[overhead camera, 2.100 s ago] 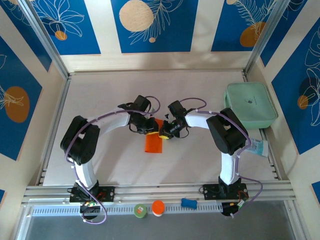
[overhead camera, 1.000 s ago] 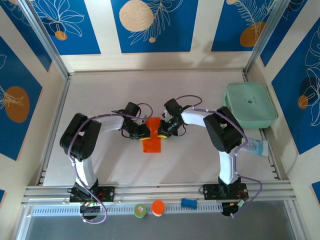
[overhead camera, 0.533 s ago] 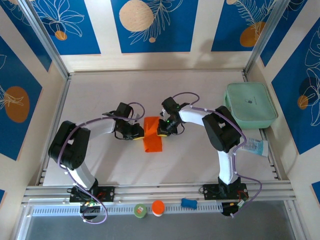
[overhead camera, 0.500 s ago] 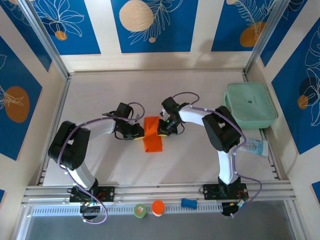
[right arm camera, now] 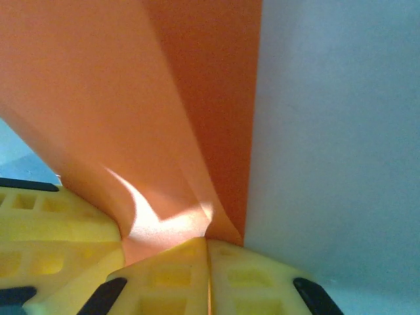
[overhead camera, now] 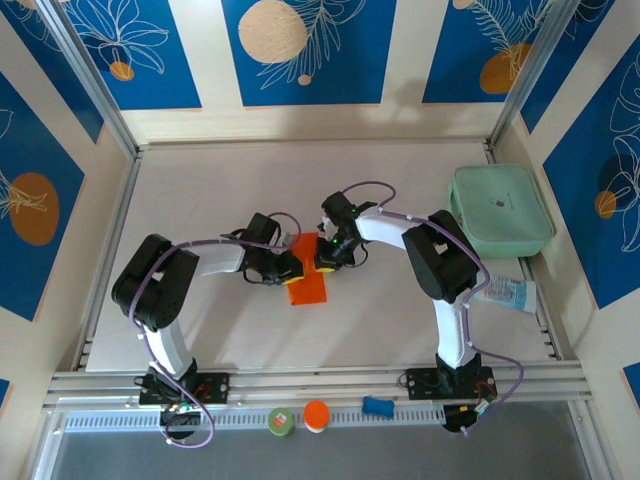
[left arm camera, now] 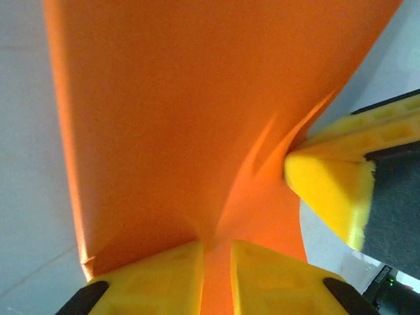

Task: Fold a paper plane with a square sheet of paper (pick it up from the middle)
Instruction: First fold the square sheet of paper in half at the center of the table.

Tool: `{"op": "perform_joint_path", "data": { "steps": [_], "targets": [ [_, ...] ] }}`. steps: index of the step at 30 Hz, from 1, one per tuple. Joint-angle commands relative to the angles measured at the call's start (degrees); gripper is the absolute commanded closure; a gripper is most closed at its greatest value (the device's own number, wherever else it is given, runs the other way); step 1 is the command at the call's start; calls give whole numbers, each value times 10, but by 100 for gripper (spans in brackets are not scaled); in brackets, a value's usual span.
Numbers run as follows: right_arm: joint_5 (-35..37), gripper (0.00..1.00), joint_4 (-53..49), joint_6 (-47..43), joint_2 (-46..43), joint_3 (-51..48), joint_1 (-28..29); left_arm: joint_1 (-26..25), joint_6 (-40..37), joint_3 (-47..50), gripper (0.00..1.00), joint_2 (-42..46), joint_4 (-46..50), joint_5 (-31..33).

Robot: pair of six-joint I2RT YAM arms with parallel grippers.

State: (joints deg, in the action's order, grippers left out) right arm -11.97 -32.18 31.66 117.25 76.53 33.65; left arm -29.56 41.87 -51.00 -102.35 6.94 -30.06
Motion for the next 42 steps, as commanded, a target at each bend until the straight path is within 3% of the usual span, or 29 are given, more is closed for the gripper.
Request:
{"op": "perform_joint_path", "data": {
  "steps": [1,14,19,28,42],
  "targets": [
    [109,92,-49,-2,60,-27,-10,-4,-24,5,81,-16,41,0],
    [117,92,-58,1,70,-22,-15,3,-78,56,82,59,133,52],
    [117,92,-59,-1,74,-21,-15,-5,-42,56,82,102,70,29],
    [114,92,-57,4,77,-22,-14,-31,8,22,83,54,6,19],
    [118,93,-56,7,81,-27,-17,-44,-51,87,84,52,121,38]
  ]
}}
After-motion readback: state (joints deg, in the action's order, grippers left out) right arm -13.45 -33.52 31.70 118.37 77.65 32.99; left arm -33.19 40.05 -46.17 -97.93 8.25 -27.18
